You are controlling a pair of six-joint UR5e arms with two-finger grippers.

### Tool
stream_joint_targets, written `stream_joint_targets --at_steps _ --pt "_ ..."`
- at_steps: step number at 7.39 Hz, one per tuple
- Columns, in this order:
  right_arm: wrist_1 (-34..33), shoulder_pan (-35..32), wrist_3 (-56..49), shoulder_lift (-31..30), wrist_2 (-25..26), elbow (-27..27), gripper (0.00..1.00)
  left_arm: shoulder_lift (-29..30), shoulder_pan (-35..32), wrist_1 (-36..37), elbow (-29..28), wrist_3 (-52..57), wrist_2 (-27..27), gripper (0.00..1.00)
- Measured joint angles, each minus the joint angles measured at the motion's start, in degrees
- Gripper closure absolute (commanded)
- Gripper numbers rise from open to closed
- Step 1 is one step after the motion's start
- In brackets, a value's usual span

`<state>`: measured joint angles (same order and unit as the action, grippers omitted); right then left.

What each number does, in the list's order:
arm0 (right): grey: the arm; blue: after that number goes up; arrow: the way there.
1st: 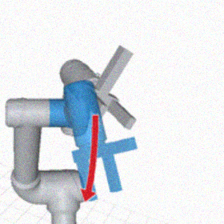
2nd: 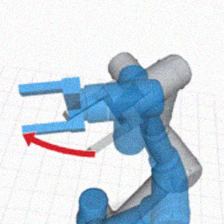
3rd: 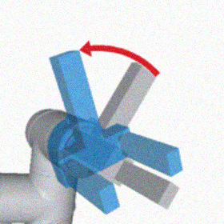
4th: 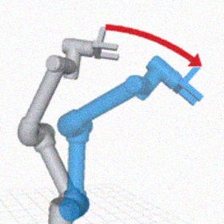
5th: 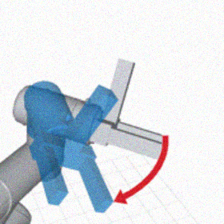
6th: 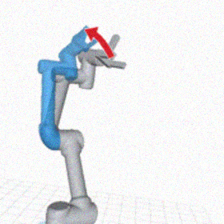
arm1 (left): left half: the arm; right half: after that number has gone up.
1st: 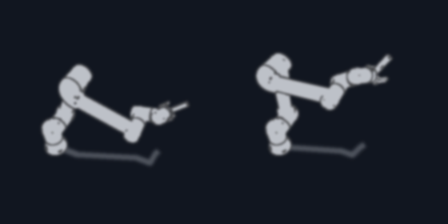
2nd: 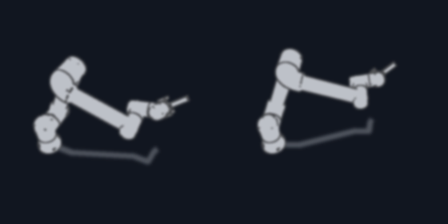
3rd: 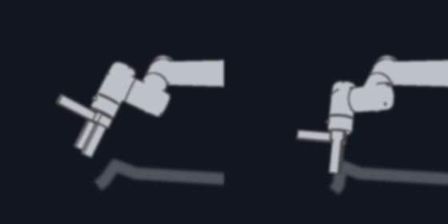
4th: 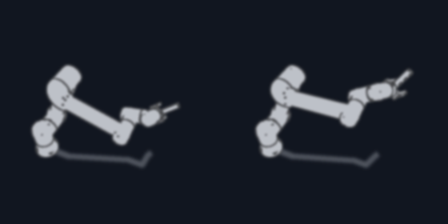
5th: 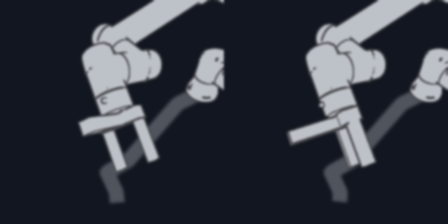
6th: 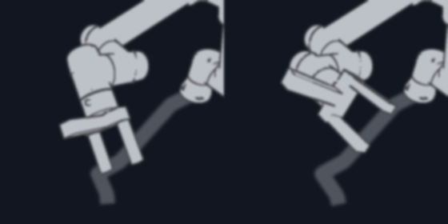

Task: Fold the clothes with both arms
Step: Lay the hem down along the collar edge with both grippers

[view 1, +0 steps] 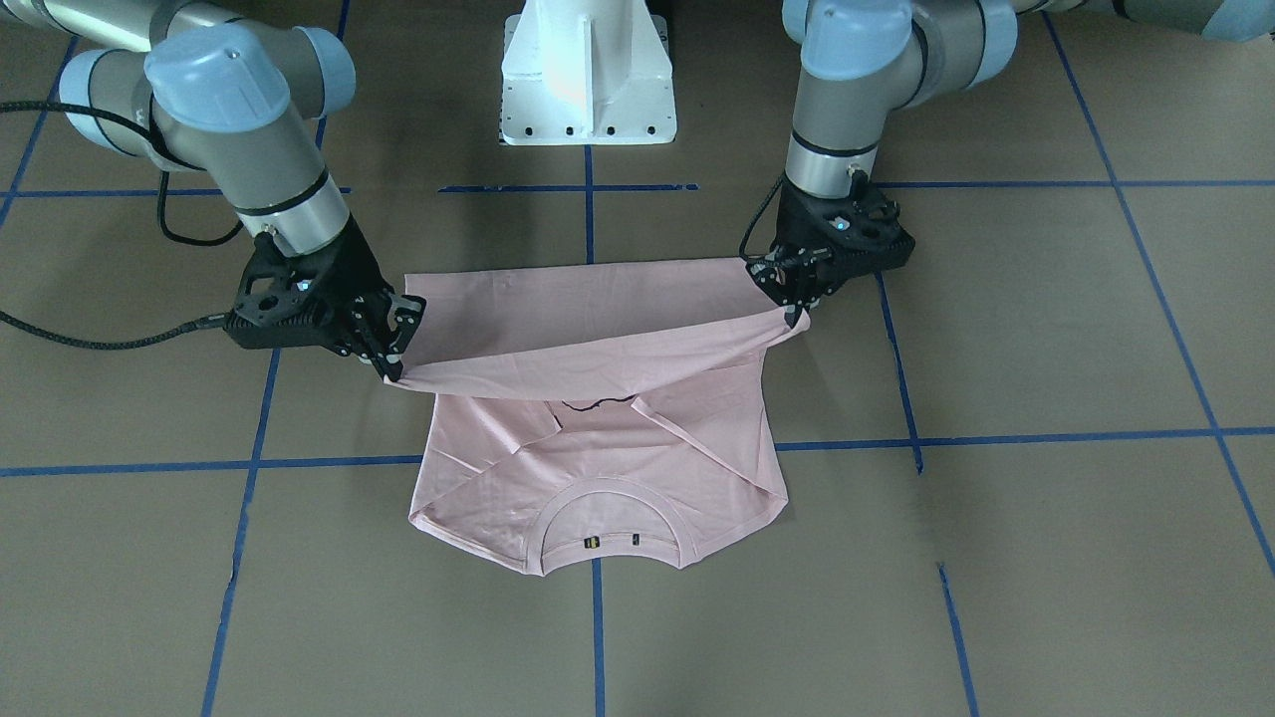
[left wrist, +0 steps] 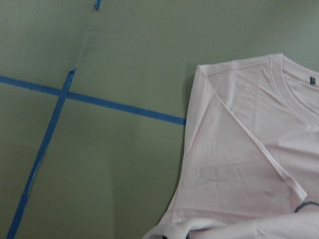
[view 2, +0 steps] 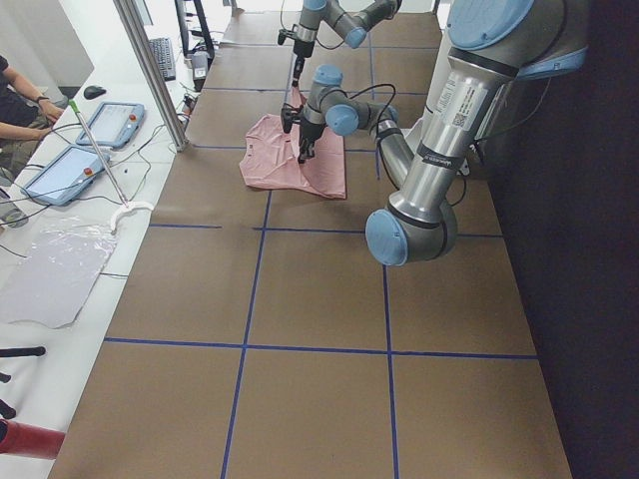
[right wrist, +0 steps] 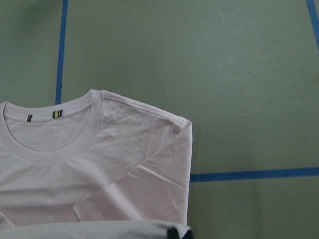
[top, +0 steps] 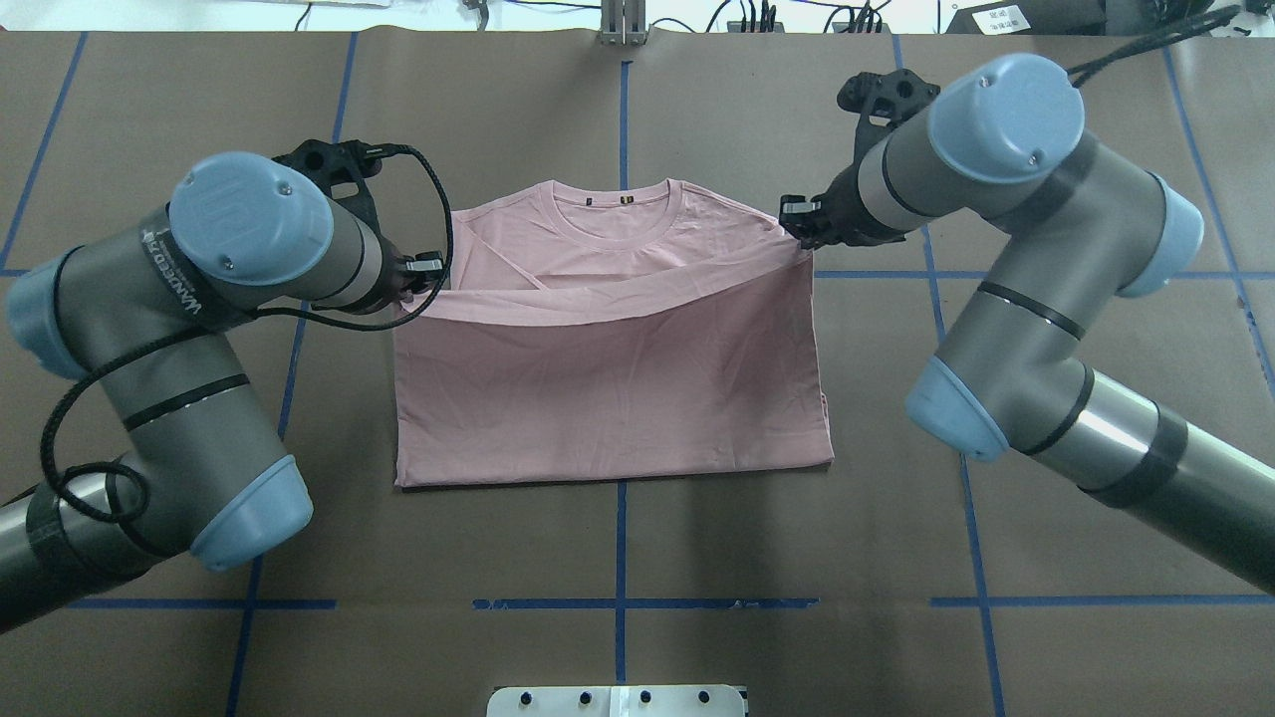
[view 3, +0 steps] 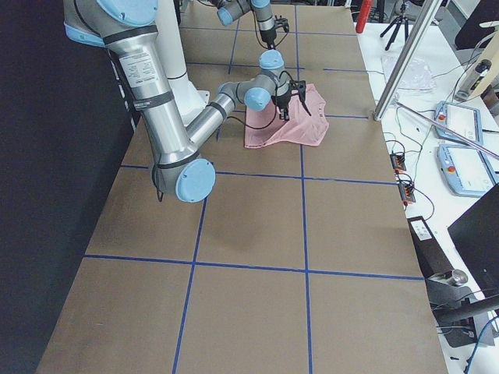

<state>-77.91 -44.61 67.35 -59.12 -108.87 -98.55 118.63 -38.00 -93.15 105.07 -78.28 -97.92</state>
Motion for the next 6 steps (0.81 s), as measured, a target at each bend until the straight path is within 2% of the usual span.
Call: stream_joint_targets --at_steps 1,3,6 --pt "0.2 -0.9 -0.4 3.0 -0.5 4.5 1.00 0.9 -1.4 -4.2 -4.6 0.5 0.0 1.00" --pt "4.3 -2.6 -1.5 5.1 -0.9 12.3 1.00 1.6 -3.0 -11.9 -12.8 1.7 0.1 1.00" --pt "7.4 -4.0 -2.2 6.5 -1.0 18.4 1.00 3.8 -4.1 -16.1 -19.5 2.1 0.2 1.00"
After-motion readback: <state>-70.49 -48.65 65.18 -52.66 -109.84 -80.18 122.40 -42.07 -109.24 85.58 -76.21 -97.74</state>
